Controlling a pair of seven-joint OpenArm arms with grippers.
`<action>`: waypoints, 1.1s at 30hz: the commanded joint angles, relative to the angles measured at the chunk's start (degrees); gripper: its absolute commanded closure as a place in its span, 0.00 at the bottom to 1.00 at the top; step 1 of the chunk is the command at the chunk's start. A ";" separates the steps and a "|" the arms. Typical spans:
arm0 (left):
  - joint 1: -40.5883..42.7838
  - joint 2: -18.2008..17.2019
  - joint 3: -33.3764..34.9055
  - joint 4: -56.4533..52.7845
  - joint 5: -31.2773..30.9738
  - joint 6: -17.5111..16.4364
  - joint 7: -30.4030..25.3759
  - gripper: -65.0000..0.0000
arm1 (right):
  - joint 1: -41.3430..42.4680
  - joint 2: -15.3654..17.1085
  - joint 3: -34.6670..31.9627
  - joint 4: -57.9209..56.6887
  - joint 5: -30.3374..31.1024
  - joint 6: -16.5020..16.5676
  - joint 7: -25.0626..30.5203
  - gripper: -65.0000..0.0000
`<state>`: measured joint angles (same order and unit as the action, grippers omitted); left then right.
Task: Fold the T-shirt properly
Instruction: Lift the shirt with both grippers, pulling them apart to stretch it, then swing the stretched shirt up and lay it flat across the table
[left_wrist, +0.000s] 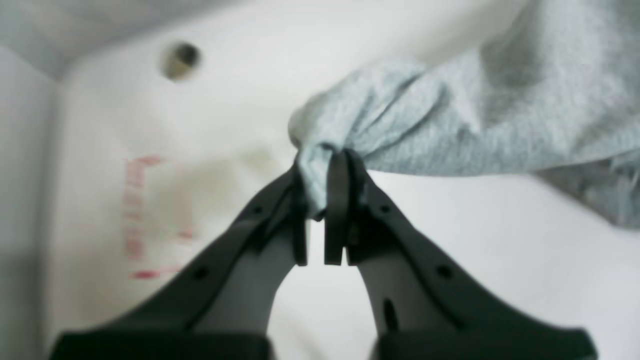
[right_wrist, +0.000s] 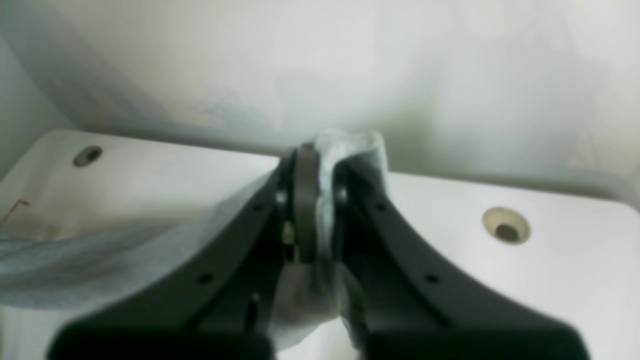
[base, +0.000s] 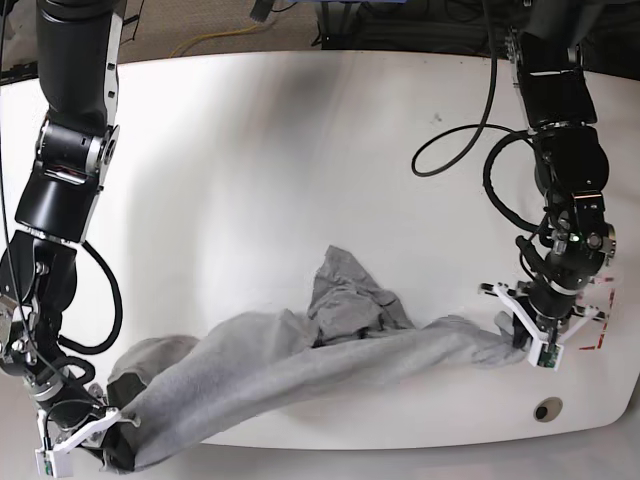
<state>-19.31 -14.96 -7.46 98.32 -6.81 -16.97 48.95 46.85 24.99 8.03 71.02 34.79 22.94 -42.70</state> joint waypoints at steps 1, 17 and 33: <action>-4.38 -2.05 -0.93 2.20 -0.09 0.49 0.24 1.00 | 5.50 0.98 -1.31 0.32 1.04 -0.04 2.13 1.00; -17.92 -7.85 -3.22 10.82 -0.62 0.22 15.53 1.00 | 8.84 2.48 -4.38 5.50 1.74 0.23 -2.88 1.00; -2.80 -3.81 -3.13 16.27 -0.62 -13.05 28.46 1.00 | -14.81 2.48 4.23 17.02 1.74 0.40 -4.47 1.00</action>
<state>-21.96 -17.87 -10.24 113.69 -8.10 -29.74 78.24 31.53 26.39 11.53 86.48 36.23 23.59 -49.10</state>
